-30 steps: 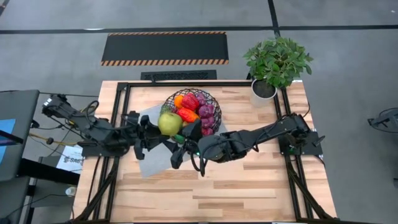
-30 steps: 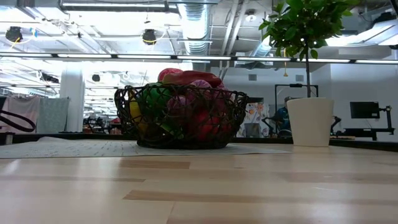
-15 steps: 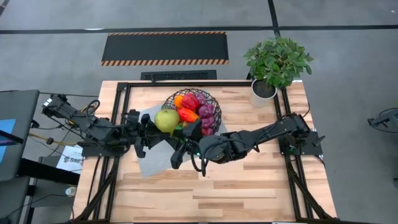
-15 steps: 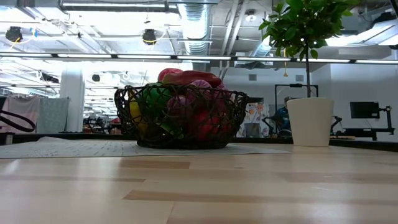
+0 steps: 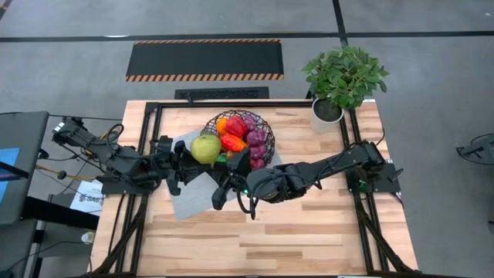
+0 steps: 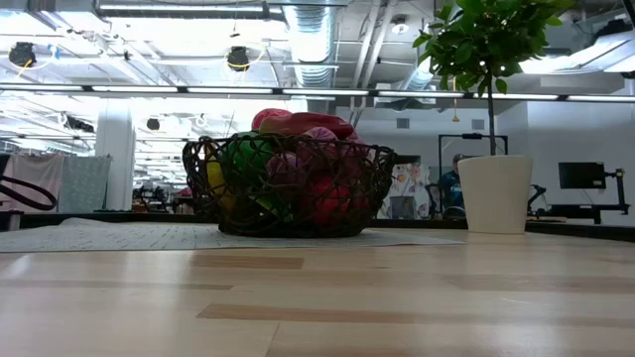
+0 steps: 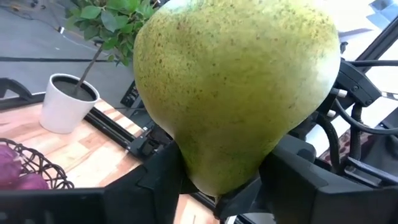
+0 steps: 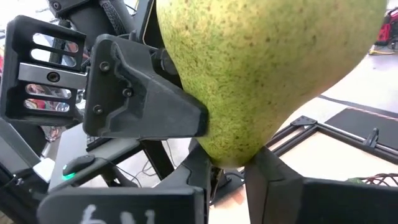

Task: Build produce basket
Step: Put the pear into the wired basket

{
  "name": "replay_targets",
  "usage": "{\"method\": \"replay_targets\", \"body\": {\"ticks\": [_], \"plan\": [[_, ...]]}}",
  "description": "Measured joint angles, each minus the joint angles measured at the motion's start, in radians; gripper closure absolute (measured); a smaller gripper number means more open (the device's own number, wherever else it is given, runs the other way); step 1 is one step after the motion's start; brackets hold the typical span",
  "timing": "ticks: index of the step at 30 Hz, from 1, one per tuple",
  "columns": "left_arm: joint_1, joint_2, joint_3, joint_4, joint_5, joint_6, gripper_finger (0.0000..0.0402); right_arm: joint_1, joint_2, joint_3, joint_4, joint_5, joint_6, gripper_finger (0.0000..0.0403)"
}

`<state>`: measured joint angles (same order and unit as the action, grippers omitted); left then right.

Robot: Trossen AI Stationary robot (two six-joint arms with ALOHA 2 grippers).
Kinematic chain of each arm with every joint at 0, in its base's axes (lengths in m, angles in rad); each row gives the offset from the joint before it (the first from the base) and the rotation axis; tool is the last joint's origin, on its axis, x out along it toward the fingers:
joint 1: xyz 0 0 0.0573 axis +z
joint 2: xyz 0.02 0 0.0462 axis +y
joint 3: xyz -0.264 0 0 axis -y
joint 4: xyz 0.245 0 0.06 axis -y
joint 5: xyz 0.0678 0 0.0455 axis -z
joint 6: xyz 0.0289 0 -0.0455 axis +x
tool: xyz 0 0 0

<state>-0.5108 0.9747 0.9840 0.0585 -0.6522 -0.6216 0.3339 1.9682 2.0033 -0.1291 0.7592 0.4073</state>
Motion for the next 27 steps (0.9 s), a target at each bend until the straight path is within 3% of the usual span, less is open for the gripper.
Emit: {"method": "replay_targets", "body": {"ticks": [7, 12, 19, 23, 27], "plan": [[-0.008, -0.050, 0.000, -0.089, 0.003, -0.004, 0.0118, -0.019, -0.010, 0.000, -0.001, 0.009, -0.004, 0.0351], [-0.011, -0.093, 0.000, -0.220, 0.001, -0.096, 0.0060, -0.049, -0.010, 0.001, -0.009, 0.008, 0.012, 0.0355], [-0.068, -0.158, 0.000, -0.564, 0.021, -0.363, 0.0053, -0.145, 0.011, 0.003, -0.230, -0.033, 0.253, 0.0355], [-0.113, -0.166, 0.000, -0.714, -0.019, -0.495, 0.0062, -0.200, 0.082, 0.001, -0.320, -0.140, 0.394, 0.0359], [-0.146, -0.165, -0.001, -0.796, -0.045, -0.559, 0.0068, -0.222, 0.172, 0.001, -0.283, -0.274, 0.486, 0.0360]]}}
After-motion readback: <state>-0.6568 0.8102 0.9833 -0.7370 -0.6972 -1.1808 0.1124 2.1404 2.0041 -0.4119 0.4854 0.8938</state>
